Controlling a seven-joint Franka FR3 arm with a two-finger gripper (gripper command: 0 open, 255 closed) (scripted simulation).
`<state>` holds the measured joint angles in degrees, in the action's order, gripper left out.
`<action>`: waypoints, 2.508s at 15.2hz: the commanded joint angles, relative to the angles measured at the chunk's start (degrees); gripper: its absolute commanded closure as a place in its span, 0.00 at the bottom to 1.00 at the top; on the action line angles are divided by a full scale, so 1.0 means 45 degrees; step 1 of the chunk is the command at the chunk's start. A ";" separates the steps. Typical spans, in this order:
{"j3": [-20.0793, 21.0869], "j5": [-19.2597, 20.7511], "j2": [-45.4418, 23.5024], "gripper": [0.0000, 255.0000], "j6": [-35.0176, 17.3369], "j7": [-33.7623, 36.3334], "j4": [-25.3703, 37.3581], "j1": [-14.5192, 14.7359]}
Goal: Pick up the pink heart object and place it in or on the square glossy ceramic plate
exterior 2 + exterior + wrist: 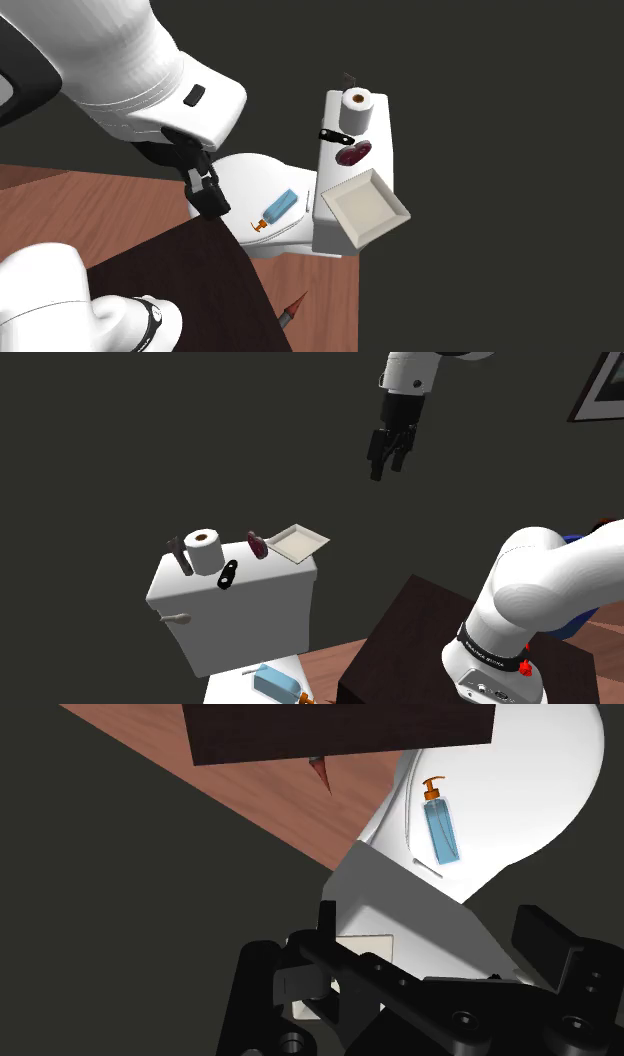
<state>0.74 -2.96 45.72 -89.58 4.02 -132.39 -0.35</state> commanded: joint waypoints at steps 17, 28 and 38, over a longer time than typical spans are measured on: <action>0.1295 -0.0053 -0.7031 0.00 -0.4742 0.1464 0.1912 0.0088; 0.1684 0.0802 -1.2522 0.00 -0.6065 0.2660 0.5745 0.0337; 0.1520 0.1515 -1.7598 0.00 -0.5560 0.3373 1.1025 0.0948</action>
<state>7.68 3.68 -31.61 -115.10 19.13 -85.08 3.75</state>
